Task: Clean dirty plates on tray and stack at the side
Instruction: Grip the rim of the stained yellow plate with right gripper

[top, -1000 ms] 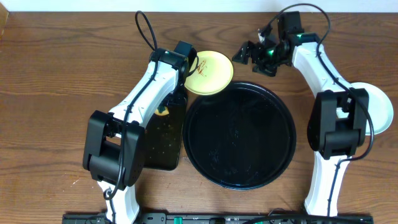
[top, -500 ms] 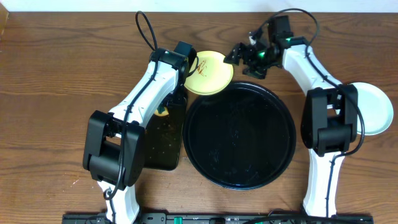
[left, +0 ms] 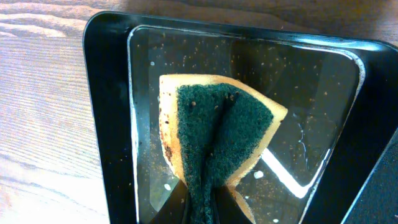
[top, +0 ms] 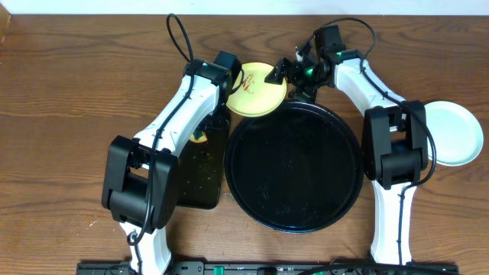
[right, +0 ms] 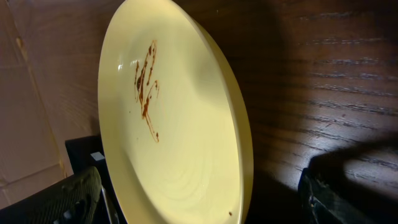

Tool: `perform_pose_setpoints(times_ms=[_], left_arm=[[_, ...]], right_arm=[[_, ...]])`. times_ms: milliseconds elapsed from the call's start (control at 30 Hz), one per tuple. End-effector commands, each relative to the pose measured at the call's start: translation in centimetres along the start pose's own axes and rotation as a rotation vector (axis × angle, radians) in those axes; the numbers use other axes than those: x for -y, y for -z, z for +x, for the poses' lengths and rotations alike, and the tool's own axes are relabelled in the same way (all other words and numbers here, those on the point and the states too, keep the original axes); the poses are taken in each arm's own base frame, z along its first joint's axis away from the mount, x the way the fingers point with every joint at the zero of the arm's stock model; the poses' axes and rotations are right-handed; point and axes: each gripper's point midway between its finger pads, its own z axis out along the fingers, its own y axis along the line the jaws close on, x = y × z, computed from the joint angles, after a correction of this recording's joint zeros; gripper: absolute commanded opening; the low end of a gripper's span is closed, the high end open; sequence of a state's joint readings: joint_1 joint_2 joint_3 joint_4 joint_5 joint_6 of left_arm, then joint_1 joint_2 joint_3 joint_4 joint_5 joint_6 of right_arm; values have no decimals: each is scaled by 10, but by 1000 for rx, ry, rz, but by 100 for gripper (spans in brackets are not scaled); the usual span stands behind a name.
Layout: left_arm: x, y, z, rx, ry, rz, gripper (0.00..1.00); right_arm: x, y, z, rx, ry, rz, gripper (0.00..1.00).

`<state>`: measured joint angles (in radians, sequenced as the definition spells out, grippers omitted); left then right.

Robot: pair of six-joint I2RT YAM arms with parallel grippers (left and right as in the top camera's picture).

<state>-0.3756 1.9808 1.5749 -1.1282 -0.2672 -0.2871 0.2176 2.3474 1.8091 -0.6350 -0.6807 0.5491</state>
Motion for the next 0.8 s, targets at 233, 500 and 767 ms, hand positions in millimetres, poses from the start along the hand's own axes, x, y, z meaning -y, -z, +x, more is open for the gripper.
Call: perform_pose_setpoints(times_ms=[233,500,767], left_arm=[[-4,-1,4,-12,-4,-7,8],[-4,-1,4,-12,-4,-7,8],[-4,-1,4,-12,-12,-7,8]], right_arm=[[-2,-10,5,-10,-10,1,87],[-6,-16,8,-9,6,11,92],[-6,-16,8,-6,1,14,82]])
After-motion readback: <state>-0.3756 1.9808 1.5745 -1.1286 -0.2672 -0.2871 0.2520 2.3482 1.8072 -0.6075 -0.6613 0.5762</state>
